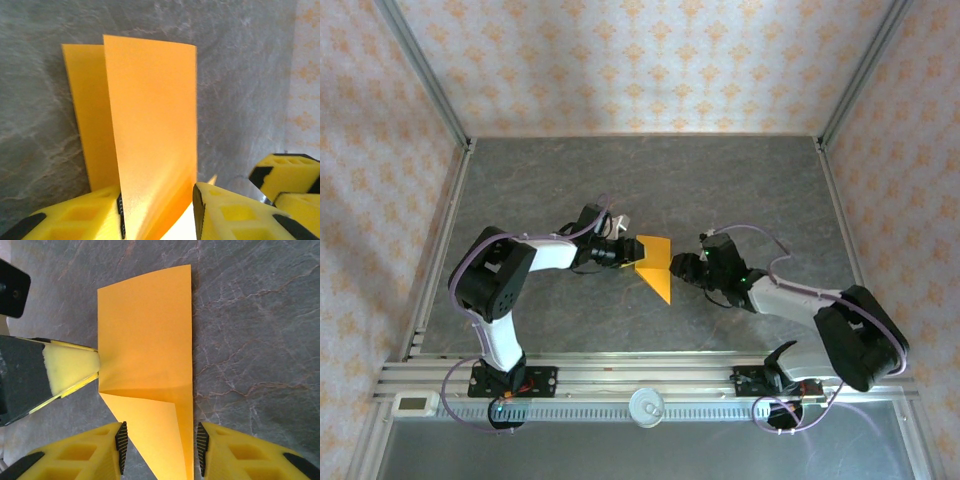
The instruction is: Fold a paper plane with a square sheet of paper (pick it up from the middle)
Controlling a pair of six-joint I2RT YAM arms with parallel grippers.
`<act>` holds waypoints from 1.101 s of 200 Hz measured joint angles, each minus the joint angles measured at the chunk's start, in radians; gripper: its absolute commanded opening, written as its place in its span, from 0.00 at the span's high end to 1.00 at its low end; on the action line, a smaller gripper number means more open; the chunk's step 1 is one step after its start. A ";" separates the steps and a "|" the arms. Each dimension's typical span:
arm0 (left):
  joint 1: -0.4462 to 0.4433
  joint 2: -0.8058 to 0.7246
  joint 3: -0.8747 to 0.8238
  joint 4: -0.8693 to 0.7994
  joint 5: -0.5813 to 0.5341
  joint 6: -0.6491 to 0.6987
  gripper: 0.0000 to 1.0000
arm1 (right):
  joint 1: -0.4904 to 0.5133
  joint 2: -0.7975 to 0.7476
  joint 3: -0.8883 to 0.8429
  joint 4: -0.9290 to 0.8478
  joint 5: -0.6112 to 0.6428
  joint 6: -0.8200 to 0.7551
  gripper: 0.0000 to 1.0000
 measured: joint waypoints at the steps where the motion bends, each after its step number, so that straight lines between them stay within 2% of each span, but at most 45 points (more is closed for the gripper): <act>1: 0.000 0.000 0.000 0.002 0.004 0.000 0.59 | 0.000 -0.001 0.000 0.000 0.000 0.000 0.57; 39: 0.000 0.016 0.028 0.021 0.088 -0.003 0.52 | 0.000 -0.058 -0.012 0.000 0.030 0.001 0.57; 59: 0.000 0.033 0.047 0.021 0.109 0.005 0.53 | 0.000 -0.088 -0.027 0.006 0.037 0.005 0.57; 115: 0.008 0.066 0.052 0.022 0.139 0.004 0.75 | 0.000 -0.093 -0.029 0.004 0.037 0.003 0.56; 133: 0.008 0.066 0.053 0.024 0.140 0.005 0.75 | 0.000 -0.099 -0.030 0.005 0.038 0.003 0.56; 148: 0.008 0.066 0.053 0.026 0.140 0.003 0.70 | 0.000 -0.109 -0.030 0.005 0.044 0.003 0.56; 169: 0.008 0.066 0.054 0.034 0.147 0.000 0.68 | 0.000 -0.117 -0.031 0.006 0.056 0.003 0.56; 220: 0.008 0.066 0.060 0.054 0.164 -0.006 0.83 | 0.000 -0.172 -0.064 0.010 0.109 0.008 0.56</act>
